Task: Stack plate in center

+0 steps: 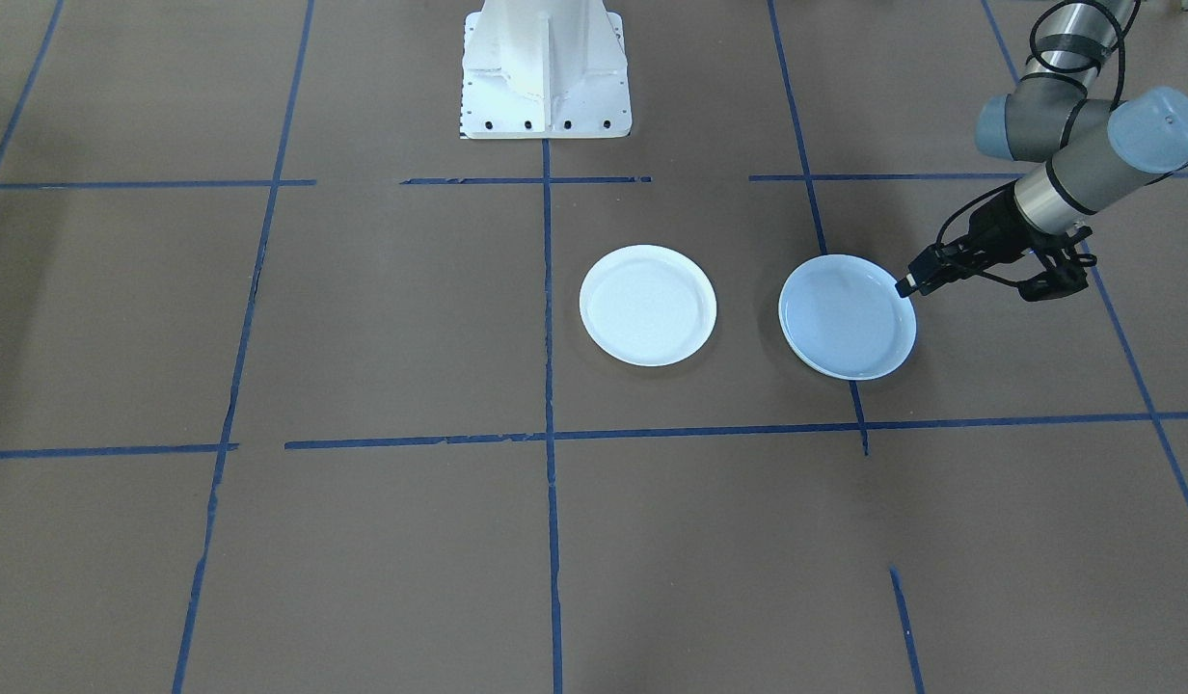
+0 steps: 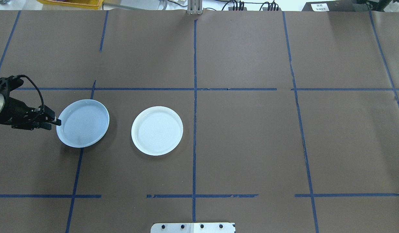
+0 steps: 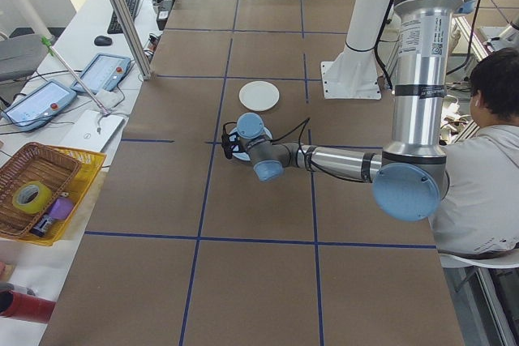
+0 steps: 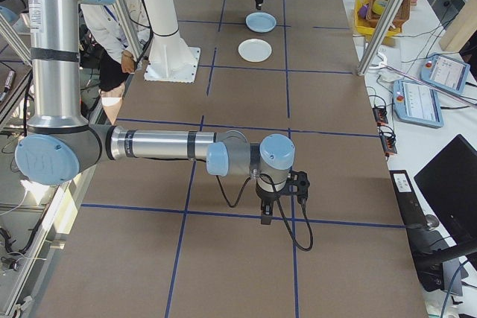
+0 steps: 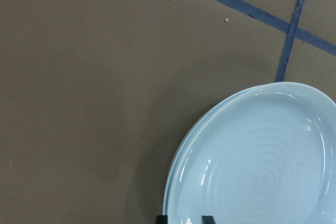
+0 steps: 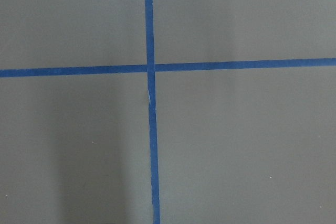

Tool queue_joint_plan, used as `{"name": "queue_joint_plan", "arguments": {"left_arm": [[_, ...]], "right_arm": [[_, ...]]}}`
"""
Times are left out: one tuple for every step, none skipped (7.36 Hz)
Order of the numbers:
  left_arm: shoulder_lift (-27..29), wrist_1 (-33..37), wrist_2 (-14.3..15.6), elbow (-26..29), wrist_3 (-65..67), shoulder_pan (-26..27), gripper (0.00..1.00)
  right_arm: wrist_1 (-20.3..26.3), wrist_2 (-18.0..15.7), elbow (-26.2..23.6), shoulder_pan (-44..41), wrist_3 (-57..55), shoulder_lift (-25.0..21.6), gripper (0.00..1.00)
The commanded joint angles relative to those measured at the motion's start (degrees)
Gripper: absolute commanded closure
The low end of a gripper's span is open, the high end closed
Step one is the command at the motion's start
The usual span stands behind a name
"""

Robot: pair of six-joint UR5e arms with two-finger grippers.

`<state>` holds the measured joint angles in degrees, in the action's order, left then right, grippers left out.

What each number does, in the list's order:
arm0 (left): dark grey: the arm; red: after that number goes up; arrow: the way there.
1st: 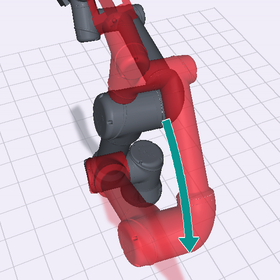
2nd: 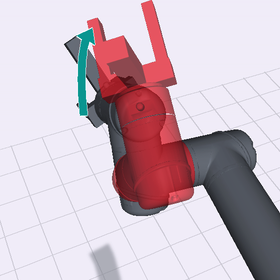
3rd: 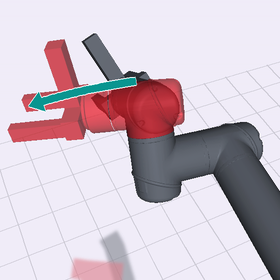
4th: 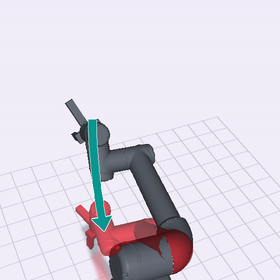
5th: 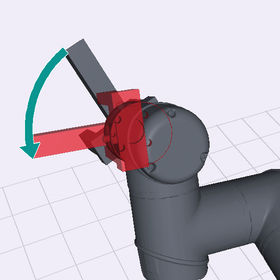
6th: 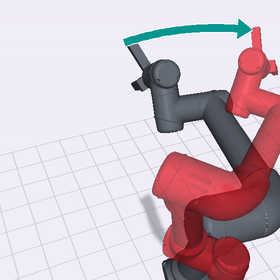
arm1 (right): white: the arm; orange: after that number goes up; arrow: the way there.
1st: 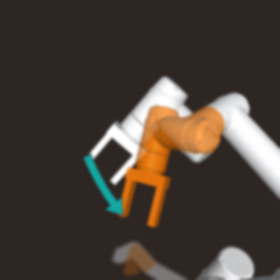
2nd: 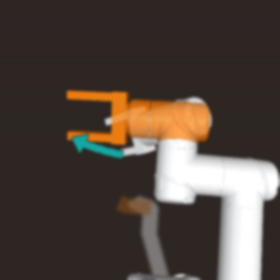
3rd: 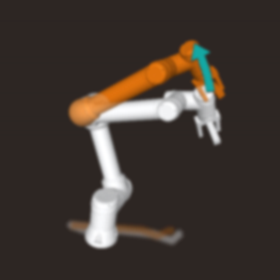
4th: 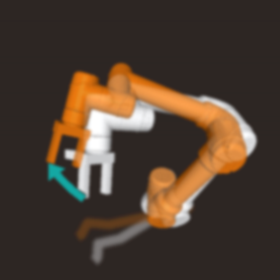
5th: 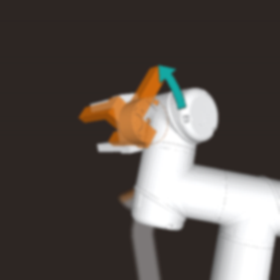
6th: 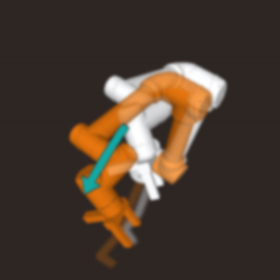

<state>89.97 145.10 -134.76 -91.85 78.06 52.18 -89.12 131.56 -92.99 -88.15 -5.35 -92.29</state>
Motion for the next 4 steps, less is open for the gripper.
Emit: {"name": "queue_joint_plan", "arguments": {"left_arm": [[0.98,-0.43,-4.26,-6.29,4.53,-0.06,0.0],[3.52,-0.43,-3.94,-7.02,8.21,-0.49,0.0],[6.76,-0.43,0.15,-6.85,13.38,-4.15,0.0],[9.84,-0.43,8.37,-6.15,18.39,-9.93,0.0]], "right_arm": [[0.0,0.01,0.0,0.0,-0.01,0.0,0.0],[0.0,0.01,0.0,0.0,-0.01,0.0,0.0],[0.0,0.01,0.0,0.0,0.07,0.0,0.0],[0.0,0.01,0.0,0.0,-0.01,0.0,0.0]]}}
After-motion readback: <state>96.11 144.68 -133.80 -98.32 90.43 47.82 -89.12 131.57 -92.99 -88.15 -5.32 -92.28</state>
